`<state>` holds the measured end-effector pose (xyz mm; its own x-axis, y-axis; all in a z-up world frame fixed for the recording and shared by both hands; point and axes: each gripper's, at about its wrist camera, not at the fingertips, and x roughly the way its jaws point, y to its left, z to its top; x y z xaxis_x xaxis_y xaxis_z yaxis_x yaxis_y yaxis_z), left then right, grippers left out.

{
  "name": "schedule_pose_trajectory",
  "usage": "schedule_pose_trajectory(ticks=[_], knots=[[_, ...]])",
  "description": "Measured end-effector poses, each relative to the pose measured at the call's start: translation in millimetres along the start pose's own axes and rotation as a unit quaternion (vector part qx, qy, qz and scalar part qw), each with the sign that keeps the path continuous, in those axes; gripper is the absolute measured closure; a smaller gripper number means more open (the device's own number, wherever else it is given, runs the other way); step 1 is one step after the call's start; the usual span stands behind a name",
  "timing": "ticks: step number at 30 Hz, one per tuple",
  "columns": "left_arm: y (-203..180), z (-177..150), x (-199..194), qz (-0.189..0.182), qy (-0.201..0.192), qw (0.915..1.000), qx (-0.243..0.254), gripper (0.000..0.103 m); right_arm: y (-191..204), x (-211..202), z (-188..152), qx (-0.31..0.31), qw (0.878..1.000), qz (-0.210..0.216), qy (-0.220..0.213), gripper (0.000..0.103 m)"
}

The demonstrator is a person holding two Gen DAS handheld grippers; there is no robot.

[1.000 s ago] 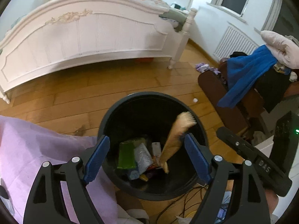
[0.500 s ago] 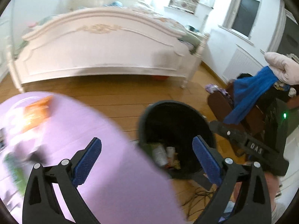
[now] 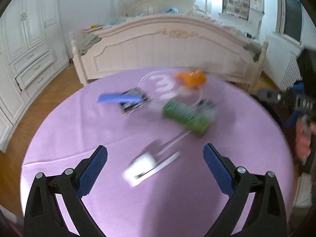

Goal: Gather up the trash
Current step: 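Grasp the white spray nozzle with the left tool while the right tool grasps the Doublemint box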

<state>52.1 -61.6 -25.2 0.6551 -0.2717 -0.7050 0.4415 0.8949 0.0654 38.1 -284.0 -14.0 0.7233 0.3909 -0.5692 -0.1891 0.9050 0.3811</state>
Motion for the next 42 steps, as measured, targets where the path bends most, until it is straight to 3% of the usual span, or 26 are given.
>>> schedule_pose_trajectory(ticks=[2, 6, 11, 18, 22, 26, 34, 42], knots=[[14, -7, 2, -0.004, 0.005, 0.9999, 0.010, 0.011, 23, 12, 6, -0.025, 1.000, 0.006, 0.014, 0.036], [21, -14, 12, -0.018, 0.024, 0.9994, 0.015, 0.032, 55, 40, 14, -0.075, 0.996, 0.009, 0.045, 0.043], [22, -13, 19, -0.035, 0.028, 0.9987, 0.026, 0.040, 84, 75, 20, -0.124, 0.989, 0.001, 0.080, 0.049], [33, -14, 29, -0.068, 0.034, 0.9971, 0.009, 0.064, 102, 125, 23, -0.157, 0.979, -0.025, 0.125, 0.055], [38, -16, 28, -0.072, 0.027, 0.9970, -0.006, 0.072, 100, 142, 20, -0.164, 0.975, -0.041, 0.143, 0.071], [44, -17, 27, -0.069, 0.023, 0.9969, -0.032, 0.076, 95, 136, 19, -0.149, 0.980, -0.029, 0.129, 0.071], [49, -3, 6, -0.078, -0.012, 0.9942, -0.073, 0.076, 64, 73, 27, -0.062, 0.997, 0.027, 0.040, 0.071], [5, 30, 2, -0.105, -0.036, 0.9916, -0.066, 0.076, 4, 8, 24, 0.021, 0.999, 0.021, -0.032, 0.071]])
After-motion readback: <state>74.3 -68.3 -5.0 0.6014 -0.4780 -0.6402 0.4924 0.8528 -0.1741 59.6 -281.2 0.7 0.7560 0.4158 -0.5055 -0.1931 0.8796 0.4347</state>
